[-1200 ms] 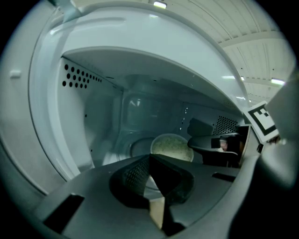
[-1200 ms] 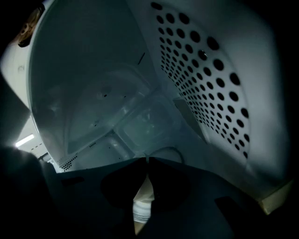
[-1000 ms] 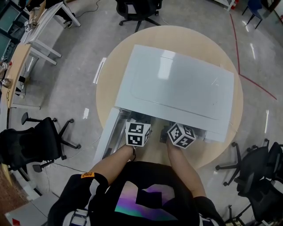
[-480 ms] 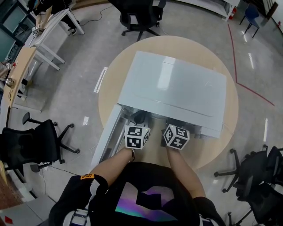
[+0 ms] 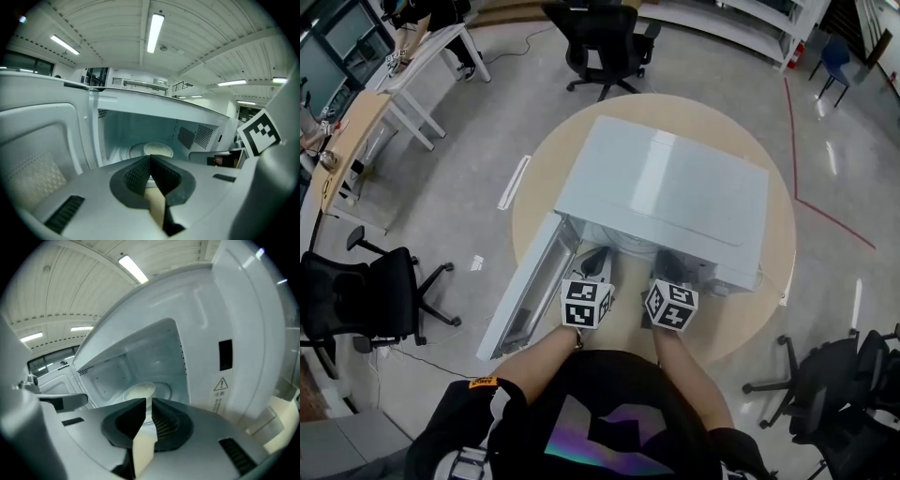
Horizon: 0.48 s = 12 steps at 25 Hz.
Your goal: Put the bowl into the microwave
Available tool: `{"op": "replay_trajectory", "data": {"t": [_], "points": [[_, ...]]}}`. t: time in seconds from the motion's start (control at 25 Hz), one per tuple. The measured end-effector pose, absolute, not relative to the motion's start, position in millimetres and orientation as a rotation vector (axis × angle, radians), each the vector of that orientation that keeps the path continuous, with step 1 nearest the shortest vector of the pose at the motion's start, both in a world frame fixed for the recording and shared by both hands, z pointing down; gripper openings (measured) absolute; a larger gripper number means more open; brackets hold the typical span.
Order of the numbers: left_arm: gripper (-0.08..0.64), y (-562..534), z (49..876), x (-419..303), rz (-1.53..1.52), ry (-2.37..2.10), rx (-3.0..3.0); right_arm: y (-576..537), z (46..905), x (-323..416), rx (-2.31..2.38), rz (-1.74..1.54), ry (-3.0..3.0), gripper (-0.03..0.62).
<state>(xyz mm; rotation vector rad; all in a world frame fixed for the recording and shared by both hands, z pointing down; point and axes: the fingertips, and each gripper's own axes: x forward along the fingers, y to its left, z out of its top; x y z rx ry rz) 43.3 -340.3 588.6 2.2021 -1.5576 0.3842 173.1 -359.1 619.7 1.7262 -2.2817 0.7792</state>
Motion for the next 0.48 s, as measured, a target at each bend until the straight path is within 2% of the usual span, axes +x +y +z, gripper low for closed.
{"op": "replay_trajectory", "data": {"t": [0.48], "points": [[0.046,-280,569,77,0.34,-1.619,2.197,-281,594,173,1.492,0.568,-2.398,0.035]]}}
